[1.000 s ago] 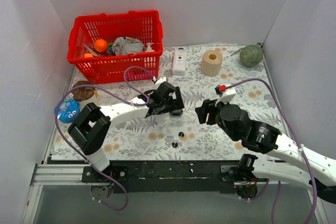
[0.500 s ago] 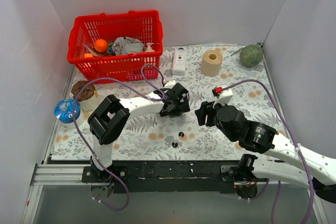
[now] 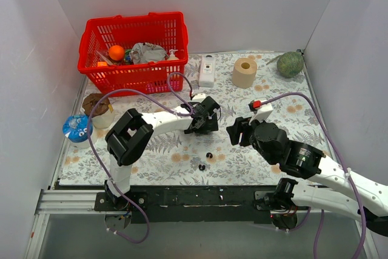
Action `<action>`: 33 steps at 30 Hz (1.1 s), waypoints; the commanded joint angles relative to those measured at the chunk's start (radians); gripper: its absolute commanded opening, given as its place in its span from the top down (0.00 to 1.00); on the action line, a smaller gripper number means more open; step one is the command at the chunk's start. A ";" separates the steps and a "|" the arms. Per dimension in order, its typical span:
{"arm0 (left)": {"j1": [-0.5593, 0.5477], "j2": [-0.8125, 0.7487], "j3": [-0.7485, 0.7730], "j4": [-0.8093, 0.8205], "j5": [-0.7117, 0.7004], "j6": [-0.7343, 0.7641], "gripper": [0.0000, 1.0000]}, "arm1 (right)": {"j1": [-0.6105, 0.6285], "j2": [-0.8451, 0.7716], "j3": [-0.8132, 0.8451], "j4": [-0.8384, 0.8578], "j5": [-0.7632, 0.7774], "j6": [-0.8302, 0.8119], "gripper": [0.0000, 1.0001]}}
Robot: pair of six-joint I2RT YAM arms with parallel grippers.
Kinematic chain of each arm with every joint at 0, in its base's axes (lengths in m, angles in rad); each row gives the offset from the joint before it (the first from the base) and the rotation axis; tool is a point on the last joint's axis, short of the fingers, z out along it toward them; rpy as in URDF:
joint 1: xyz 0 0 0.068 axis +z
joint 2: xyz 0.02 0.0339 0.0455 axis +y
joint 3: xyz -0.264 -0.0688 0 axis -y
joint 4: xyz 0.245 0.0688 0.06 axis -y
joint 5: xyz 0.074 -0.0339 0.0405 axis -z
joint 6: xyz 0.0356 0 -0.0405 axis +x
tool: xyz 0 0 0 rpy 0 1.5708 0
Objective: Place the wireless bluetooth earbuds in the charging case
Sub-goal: Pick up the charging case at the center of the board.
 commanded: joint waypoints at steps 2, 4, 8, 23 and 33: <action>-0.022 0.050 0.031 -0.080 -0.050 0.061 0.10 | -0.005 -0.024 -0.004 0.002 0.031 0.011 0.35; -0.028 0.065 0.040 -0.087 -0.053 0.074 0.14 | -0.004 -0.029 -0.004 -0.004 0.033 0.012 0.35; -0.036 0.080 0.041 -0.085 -0.058 0.088 0.17 | -0.004 -0.040 -0.004 -0.015 0.043 0.017 0.35; -0.045 0.068 0.001 -0.050 -0.061 0.104 0.54 | -0.005 -0.055 -0.021 -0.024 0.045 0.029 0.35; -0.054 -0.436 -0.308 0.344 -0.014 0.305 0.60 | -0.005 0.022 0.139 -0.055 0.075 0.001 0.34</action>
